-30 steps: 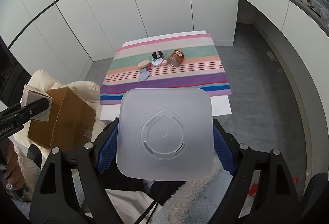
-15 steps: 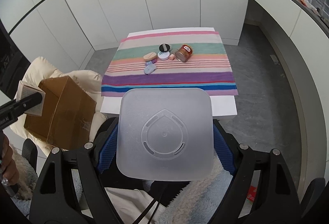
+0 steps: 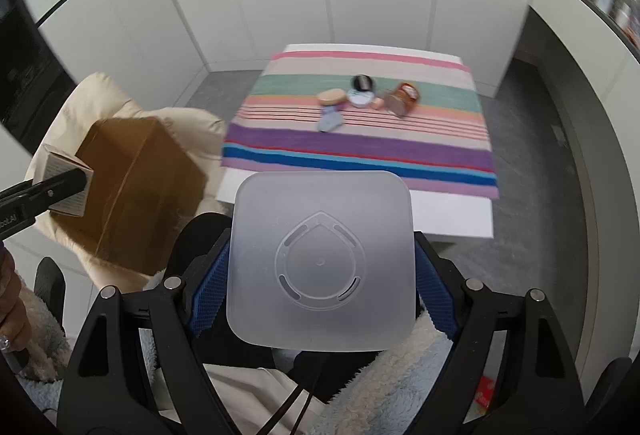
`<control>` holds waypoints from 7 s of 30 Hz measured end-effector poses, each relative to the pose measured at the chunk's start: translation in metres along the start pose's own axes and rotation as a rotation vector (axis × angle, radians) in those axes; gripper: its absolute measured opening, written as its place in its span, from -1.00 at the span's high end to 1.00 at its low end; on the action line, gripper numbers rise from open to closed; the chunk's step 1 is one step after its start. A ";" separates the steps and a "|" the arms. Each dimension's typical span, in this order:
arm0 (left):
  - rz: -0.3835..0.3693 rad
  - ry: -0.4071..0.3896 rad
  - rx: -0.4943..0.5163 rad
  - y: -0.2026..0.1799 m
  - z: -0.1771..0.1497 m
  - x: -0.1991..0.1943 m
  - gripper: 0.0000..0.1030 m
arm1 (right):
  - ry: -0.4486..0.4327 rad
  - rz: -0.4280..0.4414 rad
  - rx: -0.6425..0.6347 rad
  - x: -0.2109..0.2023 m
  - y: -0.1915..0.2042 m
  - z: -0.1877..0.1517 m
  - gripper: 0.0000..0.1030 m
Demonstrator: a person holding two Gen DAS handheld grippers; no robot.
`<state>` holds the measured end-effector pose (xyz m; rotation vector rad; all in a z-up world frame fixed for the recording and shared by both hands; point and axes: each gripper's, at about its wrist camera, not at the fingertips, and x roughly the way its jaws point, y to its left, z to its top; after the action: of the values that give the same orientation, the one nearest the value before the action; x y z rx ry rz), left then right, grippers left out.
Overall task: Organize objects
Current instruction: 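Carry the wooden block and frosted case with both tools over the cardboard box, then open the left tool dropping the block while the right tool releases the case into the box, then move both tools back from the box toward the striped cloth, then grasp the blue sponge case with the left tool while the right tool grasps the red-gold tin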
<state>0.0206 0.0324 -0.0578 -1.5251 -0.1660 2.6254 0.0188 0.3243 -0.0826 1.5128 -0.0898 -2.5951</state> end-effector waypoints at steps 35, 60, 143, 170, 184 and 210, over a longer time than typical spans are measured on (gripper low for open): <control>0.167 0.007 -0.333 0.164 -0.038 0.011 -0.09 | 0.061 0.250 -0.559 0.083 0.260 0.004 -0.65; 0.393 -0.013 -0.548 0.306 0.029 0.068 -0.10 | 0.061 0.239 -0.592 0.177 0.367 0.092 -0.65; 0.069 -0.025 -0.275 0.147 -0.054 0.025 -0.87 | 0.078 0.200 -0.270 0.090 0.201 0.018 -0.96; -0.083 0.105 0.021 -0.007 -0.003 0.103 -0.87 | 0.012 -0.002 0.125 0.059 -0.013 0.008 -0.96; -0.069 0.117 0.072 -0.060 0.045 0.147 -0.87 | -0.006 -0.052 0.177 0.079 -0.080 0.019 -0.96; 0.028 0.295 0.147 -0.087 0.131 0.370 -0.87 | 0.040 -0.057 0.077 0.277 -0.178 0.136 -0.96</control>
<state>-0.2733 0.1654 -0.2983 -1.8451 0.0699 2.3348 -0.2497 0.4567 -0.2753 1.6159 -0.1460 -2.6325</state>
